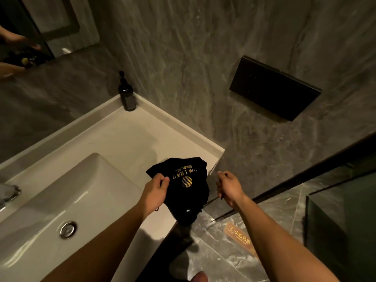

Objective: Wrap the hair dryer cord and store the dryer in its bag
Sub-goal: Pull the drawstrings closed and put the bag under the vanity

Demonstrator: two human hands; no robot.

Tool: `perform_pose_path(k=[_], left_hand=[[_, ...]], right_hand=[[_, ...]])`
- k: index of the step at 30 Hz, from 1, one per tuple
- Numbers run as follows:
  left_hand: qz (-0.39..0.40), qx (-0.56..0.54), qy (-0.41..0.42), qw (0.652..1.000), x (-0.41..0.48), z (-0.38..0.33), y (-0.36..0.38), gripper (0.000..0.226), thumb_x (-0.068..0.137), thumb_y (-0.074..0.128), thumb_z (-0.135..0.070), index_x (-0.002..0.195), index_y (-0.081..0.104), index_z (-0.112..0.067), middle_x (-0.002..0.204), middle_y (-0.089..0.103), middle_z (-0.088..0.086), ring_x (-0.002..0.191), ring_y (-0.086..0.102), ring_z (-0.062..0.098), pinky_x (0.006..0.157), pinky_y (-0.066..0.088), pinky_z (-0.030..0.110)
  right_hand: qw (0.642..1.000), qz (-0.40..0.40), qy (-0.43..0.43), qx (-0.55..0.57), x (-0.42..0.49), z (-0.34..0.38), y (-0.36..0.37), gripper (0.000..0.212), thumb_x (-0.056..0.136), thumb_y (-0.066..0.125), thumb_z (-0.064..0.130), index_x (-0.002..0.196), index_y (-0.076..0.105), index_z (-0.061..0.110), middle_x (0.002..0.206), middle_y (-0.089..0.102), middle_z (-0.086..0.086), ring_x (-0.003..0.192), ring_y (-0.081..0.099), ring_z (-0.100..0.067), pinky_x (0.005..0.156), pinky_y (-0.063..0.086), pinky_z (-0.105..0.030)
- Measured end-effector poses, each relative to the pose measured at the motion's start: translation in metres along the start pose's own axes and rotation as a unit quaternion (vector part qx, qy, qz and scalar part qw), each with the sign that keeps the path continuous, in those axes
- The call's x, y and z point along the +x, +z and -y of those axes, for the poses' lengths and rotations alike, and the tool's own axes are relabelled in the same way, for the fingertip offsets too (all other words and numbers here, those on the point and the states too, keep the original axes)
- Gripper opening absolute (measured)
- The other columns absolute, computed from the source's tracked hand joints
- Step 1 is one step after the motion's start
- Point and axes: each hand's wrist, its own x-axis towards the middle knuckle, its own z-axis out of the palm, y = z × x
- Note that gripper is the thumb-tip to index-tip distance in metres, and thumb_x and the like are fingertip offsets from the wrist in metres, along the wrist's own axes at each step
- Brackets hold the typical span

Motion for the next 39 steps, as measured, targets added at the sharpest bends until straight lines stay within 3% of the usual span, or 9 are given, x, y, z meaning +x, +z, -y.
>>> perform_pose_path(k=[6,9,11,13,17,25,29,32,39], left_hand=[[0.04,-0.01,0.005,0.999,-0.01,0.017,0.014,0.022,0.092,0.065,-0.039,0.096,0.056,-0.02,0.088,0.066,-0.007,0.081,0.066,0.01,0.065,0.048,0.019],[0.066,0.021,0.022,0.997,-0.023,0.028,0.026,0.026,0.088,0.071,-0.033,0.088,0.046,-0.029,0.08,0.059,-0.011,0.072,0.058,0.009,0.061,0.041,0.016],[0.068,0.041,0.042,0.996,-0.03,0.031,0.031,0.035,0.089,0.071,-0.026,0.082,0.038,-0.033,0.073,0.053,-0.014,0.062,0.051,0.002,0.055,0.038,0.012],[0.066,0.048,0.062,0.995,-0.033,0.035,0.032,0.036,0.088,0.072,-0.025,0.083,0.037,-0.035,0.073,0.054,-0.013,0.059,0.051,-0.001,0.054,0.039,0.011],[0.062,0.072,0.101,0.99,-0.032,0.047,0.031,0.031,0.083,0.071,-0.035,0.094,0.043,-0.031,0.09,0.054,-0.011,0.082,0.055,0.008,0.068,0.041,0.016],[0.012,0.144,0.161,0.976,-0.038,0.06,0.041,0.043,0.076,0.055,-0.056,0.108,0.05,-0.027,0.106,0.046,-0.014,0.105,0.042,0.01,0.085,0.036,0.031],[0.005,0.15,0.178,0.973,-0.04,0.063,0.041,0.042,0.077,0.059,-0.056,0.108,0.05,-0.029,0.106,0.048,-0.015,0.108,0.041,0.008,0.088,0.034,0.03],[-0.006,0.156,0.184,0.97,-0.044,0.064,0.042,0.041,0.078,0.06,-0.058,0.105,0.051,-0.029,0.104,0.051,-0.015,0.107,0.044,0.007,0.091,0.031,0.027],[-0.052,0.198,0.188,0.961,-0.066,0.065,0.054,0.037,0.081,0.056,-0.059,0.102,0.053,-0.028,0.115,0.061,-0.011,0.118,0.052,0.013,0.106,0.027,0.032]], right_hand=[[0.997,0.069,-0.004,-0.033,-0.02,-0.011,0.006,0.034,0.107,0.051,0.035,0.085,0.053,0.009,0.071,0.054,-0.018,0.046,0.051,-0.014,0.041,0.034,-0.025],[0.991,0.126,0.034,-0.042,-0.039,-0.024,0.015,0.056,0.094,0.058,0.065,0.107,0.071,0.012,0.111,0.076,-0.01,0.095,0.074,-0.019,0.085,0.059,-0.037],[0.983,0.171,0.069,0.011,-0.048,-0.029,0.02,0.067,0.085,0.06,0.077,0.131,0.071,0.029,0.131,0.074,0.001,0.123,0.069,-0.019,0.11,0.05,-0.044],[0.977,0.191,0.085,0.034,-0.058,-0.023,0.025,0.067,0.086,0.067,0.068,0.138,0.067,0.024,0.129,0.075,-0.001,0.119,0.071,-0.016,0.106,0.054,-0.038],[0.979,0.191,0.064,0.029,-0.06,-0.021,0.039,0.04,0.099,0.068,0.027,0.127,0.065,-0.001,0.1,0.077,-0.008,0.063,0.076,0.0,0.051,0.054,-0.012],[0.985,0.106,0.107,0.083,-0.053,-0.042,0.058,0.029,0.091,0.077,0.015,0.114,0.071,-0.002,0.113,0.077,-0.027,0.107,0.073,-0.048,0.082,0.06,-0.048],[0.983,0.116,0.105,0.093,-0.056,-0.047,0.053,0.026,0.093,0.074,0.011,0.115,0.071,-0.003,0.112,0.078,-0.026,0.107,0.073,-0.047,0.096,0.056,-0.06],[0.979,0.13,0.103,0.118,-0.062,-0.052,0.048,0.03,0.097,0.069,0.01,0.123,0.067,-0.007,0.109,0.079,-0.023,0.095,0.079,-0.035,0.072,0.064,-0.04],[0.975,0.122,0.113,0.15,-0.071,-0.074,0.016,0.035,0.095,0.071,0.011,0.127,0.067,-0.003,0.122,0.076,-0.024,0.115,0.073,-0.039,0.107,0.051,-0.06]])
